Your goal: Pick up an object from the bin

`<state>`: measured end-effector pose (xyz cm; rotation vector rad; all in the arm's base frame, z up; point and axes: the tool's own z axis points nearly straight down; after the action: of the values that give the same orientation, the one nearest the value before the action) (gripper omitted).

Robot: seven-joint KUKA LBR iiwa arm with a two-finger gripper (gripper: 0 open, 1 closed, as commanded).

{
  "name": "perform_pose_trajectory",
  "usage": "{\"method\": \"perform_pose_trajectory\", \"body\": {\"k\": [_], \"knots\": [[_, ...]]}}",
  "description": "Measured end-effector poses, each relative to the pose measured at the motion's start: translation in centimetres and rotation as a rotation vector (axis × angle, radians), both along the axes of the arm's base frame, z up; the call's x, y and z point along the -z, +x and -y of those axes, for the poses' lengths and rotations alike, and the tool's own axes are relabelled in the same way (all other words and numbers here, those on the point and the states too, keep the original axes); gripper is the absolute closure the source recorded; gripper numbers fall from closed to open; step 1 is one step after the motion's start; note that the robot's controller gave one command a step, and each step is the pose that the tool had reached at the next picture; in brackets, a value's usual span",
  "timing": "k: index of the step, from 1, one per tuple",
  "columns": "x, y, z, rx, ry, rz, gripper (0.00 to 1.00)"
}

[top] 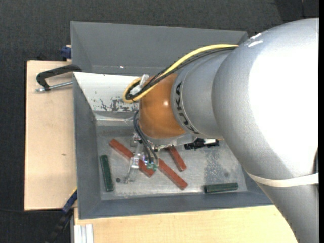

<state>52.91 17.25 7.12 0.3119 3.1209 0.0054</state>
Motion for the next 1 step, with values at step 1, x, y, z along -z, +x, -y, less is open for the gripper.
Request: {"method": "perform_pose_trajectory", "body": {"k": [1], "knots": [[0.07,-1.12,-0.75,0.125,-0.001,-0.006,1.00]]}}
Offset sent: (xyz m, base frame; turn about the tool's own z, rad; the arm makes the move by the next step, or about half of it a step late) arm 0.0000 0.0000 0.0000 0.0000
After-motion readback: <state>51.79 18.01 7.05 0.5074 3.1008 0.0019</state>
